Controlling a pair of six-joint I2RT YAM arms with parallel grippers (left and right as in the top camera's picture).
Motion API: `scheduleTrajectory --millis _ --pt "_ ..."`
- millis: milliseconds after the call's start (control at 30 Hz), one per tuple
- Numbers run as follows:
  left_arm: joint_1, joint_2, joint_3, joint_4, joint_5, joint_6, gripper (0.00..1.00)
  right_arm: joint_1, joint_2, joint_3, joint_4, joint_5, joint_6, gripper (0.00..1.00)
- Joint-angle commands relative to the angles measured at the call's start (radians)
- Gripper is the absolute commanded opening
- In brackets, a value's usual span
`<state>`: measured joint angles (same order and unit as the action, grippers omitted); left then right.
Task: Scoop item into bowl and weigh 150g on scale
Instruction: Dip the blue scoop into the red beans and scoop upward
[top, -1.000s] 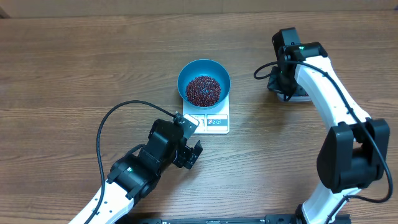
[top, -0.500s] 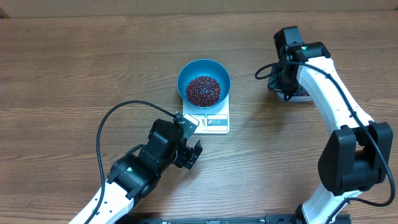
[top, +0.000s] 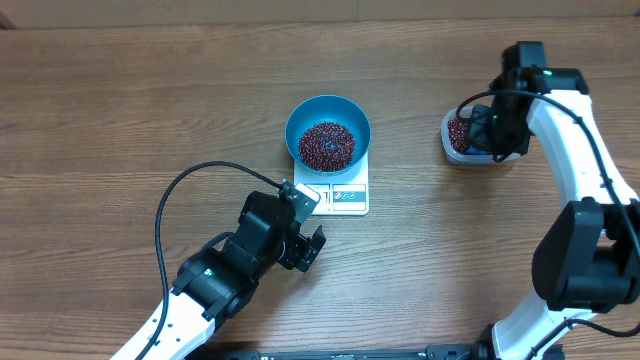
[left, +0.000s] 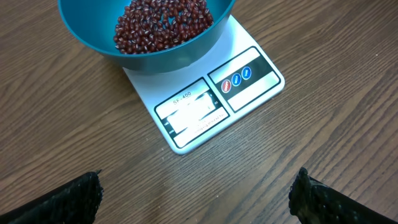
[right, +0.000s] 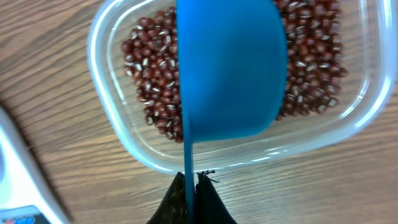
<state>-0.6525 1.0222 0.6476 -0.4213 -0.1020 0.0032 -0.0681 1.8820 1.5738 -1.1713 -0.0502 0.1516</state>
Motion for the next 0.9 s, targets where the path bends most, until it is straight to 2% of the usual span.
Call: scheduleTrajectory --millis 0,167,867 --pt "0.004 0.005 -0.007 0.003 -0.009 -0.003 0.99 -0.027 -0.034 -0.002 -0.011 -0.178 -0.118 0.04" --pt "0.004 0.005 -0.007 0.003 -0.01 -0.003 0.99 -0.016 -0.034 -0.002 -0.034 -0.222 -0.18 0.04" --pt "0.004 0.005 -0.007 0.003 -0.009 -0.003 1.0 -0.02 -0.034 -0.002 -0.043 -0.288 -0.187 0.04"
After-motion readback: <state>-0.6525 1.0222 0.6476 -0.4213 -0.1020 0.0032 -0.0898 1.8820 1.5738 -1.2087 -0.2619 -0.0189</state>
